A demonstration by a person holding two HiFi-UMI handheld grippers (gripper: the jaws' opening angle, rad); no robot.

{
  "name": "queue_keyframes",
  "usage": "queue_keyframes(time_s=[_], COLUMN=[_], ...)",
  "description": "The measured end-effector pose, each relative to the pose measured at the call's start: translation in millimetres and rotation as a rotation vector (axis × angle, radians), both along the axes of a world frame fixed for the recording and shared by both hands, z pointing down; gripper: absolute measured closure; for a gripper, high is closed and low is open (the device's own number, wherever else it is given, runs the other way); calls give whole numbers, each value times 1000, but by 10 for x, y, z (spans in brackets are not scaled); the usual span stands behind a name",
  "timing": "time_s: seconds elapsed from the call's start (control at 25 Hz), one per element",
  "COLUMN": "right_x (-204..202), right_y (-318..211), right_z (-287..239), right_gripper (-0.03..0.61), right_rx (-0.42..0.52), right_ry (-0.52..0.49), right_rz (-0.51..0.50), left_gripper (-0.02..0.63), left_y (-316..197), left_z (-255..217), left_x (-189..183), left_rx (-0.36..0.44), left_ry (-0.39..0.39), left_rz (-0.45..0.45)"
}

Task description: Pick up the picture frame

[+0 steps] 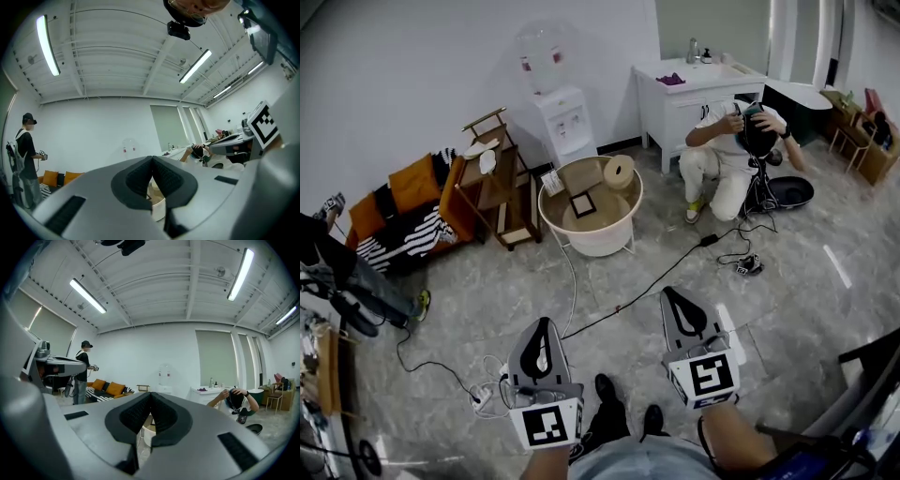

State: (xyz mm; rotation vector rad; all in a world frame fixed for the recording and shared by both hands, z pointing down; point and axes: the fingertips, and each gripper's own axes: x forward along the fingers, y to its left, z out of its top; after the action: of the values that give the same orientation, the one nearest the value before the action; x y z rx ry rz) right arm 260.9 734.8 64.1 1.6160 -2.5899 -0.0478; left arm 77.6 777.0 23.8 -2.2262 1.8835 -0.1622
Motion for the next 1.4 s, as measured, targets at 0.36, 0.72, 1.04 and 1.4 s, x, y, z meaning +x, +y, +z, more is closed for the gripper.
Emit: queue_keyframes(time_s=[0.36, 0.72, 1.04, 1.4], right_x=[-387, -1033, -1470, -1426], right_y=[-772, -2227, -3181, -3760], right_z=[219, 226, -58, 127], right_gripper=[565, 565, 565, 565], right_rx=[-40, -41, 26, -2], right_ry=[29, 64, 90, 97], right_rz=[-30, -31, -21, 18], left_gripper=[599, 599, 598, 599], left_y=[-733, -2200, -3167, -3840], left_z=[229, 255, 89, 345], left_x=[-356, -1001, -1412, -1400], left_rx=[-30, -19, 26, -30], left_ry=[37, 50, 60, 61], left_rz=[-41, -29, -1, 33])
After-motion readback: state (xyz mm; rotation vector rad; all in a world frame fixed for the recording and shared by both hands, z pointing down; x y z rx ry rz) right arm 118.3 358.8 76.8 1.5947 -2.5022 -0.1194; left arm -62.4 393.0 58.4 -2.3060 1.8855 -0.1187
